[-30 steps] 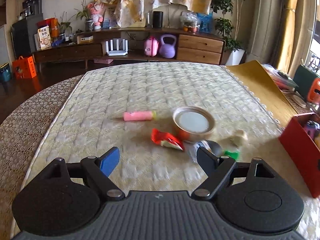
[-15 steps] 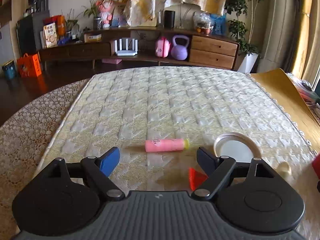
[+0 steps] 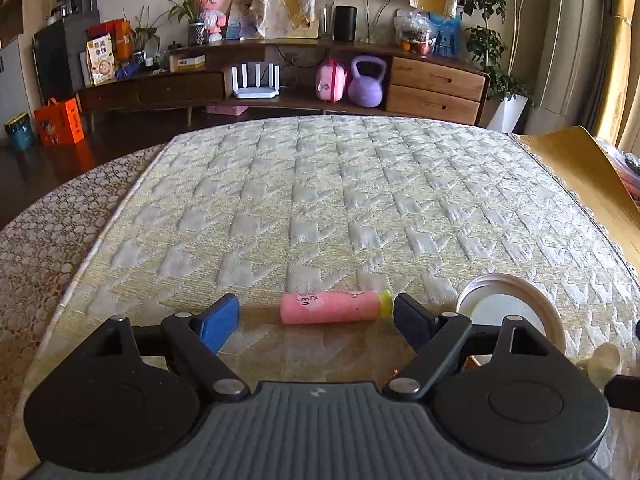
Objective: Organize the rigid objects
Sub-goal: 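Grasp the pink cylinder with the left tool while the right tool grasps the cream ball, then carry the pink cylinder and cream ball over into the red tin box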
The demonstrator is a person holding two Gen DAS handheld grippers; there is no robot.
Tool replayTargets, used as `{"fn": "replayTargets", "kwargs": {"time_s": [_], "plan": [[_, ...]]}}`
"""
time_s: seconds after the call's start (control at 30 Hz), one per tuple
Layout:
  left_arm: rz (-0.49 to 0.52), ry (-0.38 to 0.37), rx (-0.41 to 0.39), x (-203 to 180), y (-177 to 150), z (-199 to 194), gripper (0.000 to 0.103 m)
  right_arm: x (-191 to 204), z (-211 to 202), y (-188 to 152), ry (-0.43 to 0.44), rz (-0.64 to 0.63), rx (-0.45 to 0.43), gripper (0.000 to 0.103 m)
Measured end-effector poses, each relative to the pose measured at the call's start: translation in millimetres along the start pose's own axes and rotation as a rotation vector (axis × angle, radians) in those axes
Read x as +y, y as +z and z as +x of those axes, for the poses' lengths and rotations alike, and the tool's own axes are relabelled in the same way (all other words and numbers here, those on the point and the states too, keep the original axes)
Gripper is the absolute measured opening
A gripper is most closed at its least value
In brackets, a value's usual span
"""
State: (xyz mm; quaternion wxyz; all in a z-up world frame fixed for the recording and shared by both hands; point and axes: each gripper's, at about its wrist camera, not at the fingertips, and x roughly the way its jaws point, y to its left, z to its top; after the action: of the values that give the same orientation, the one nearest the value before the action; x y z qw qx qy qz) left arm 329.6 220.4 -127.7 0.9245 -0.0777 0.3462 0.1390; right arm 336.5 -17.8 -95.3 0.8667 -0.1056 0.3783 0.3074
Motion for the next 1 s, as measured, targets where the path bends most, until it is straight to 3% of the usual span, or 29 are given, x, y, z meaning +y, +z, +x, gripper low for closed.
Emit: {"fn": "replayTargets", "kwargs": {"time_s": [0.33, 0.4, 0.5, 0.6, 1.0], "plan": [[0.032, 0.02, -0.024, -9.3, -3.1, 1.5, 0.084, -3.1, 16.2, -5.4, -0.017, 0.044, 0.028, 0.052], [0.041, 0.026, -0.031, -10.1, -4.8, 0.1, 0.079, -2.9, 16.8, -5.9, -0.023, 0.049, 0.024, 0.049], [0.047, 0.017, -0.04, -10.6, -5.7, -2.6, 0.062, -2.8, 17.2, -4.6, -0.031, 0.054, 0.018, 0.038], [0.048, 0.018, -0.039, -11.7, -5.5, -3.3, 0.06, -2.2, 15.7, -4.6, -0.042, 0.05, 0.013, 0.028], [0.02, 0.04, -0.026, -7.2, 0.1, -21.6, 0.06, -2.7, -10.0, -4.7, -0.06, 0.064, -0.022, 0.027]]}}
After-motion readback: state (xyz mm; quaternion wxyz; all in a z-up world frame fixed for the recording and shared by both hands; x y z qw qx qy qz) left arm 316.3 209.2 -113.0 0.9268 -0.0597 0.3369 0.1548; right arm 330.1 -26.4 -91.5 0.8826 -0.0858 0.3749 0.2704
